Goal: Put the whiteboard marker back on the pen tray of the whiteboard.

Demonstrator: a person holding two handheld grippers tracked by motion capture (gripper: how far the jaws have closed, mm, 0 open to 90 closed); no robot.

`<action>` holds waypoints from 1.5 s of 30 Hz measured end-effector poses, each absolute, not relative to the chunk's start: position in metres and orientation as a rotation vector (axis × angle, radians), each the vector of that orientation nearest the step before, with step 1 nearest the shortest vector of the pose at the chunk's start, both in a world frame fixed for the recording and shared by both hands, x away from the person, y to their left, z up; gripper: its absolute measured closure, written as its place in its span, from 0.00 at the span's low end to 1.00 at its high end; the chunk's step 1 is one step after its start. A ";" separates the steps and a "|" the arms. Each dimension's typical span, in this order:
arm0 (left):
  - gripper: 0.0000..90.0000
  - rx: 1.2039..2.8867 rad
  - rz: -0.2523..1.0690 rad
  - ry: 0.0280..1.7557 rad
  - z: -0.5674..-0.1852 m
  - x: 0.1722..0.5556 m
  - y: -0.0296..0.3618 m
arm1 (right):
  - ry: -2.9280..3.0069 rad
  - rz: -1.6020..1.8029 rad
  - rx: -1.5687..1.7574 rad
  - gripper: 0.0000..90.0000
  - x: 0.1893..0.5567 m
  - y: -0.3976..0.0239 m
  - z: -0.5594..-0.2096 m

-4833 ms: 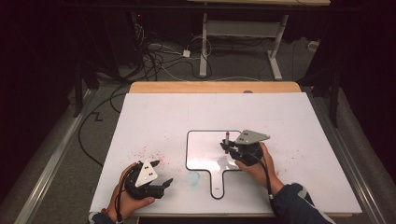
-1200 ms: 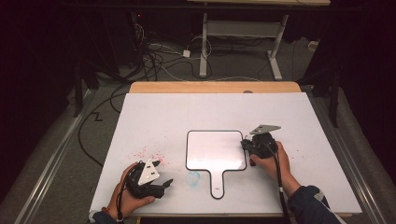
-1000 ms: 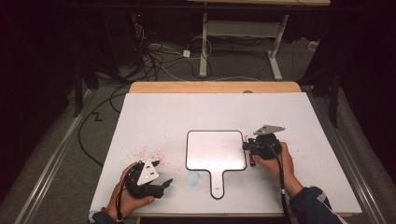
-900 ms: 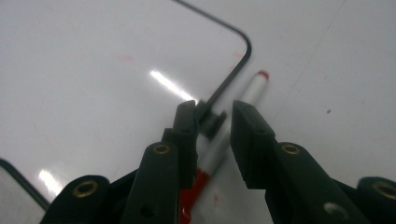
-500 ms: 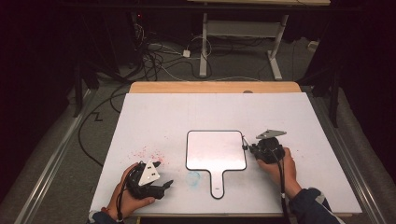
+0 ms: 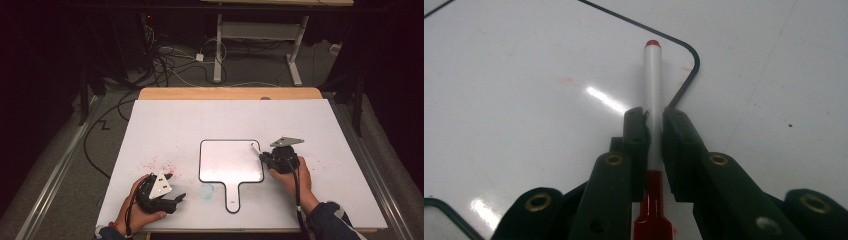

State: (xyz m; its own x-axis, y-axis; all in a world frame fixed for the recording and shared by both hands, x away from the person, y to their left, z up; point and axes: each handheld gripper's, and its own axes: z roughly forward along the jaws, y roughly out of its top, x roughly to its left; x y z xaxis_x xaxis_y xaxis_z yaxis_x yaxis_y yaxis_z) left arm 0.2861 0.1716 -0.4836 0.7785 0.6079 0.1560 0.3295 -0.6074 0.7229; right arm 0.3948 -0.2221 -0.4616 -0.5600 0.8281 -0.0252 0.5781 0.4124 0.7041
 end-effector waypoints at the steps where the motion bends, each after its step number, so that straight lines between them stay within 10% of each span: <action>1: 0.25 2.264 0.510 0.693 -0.484 0.286 0.171 | 2.302 0.932 1.208 0.91 0.396 -0.221 -0.462; 45: 0.25 2.282 0.495 0.680 -0.485 0.287 0.170 | 2.298 0.887 1.196 0.77 0.411 -0.215 -0.460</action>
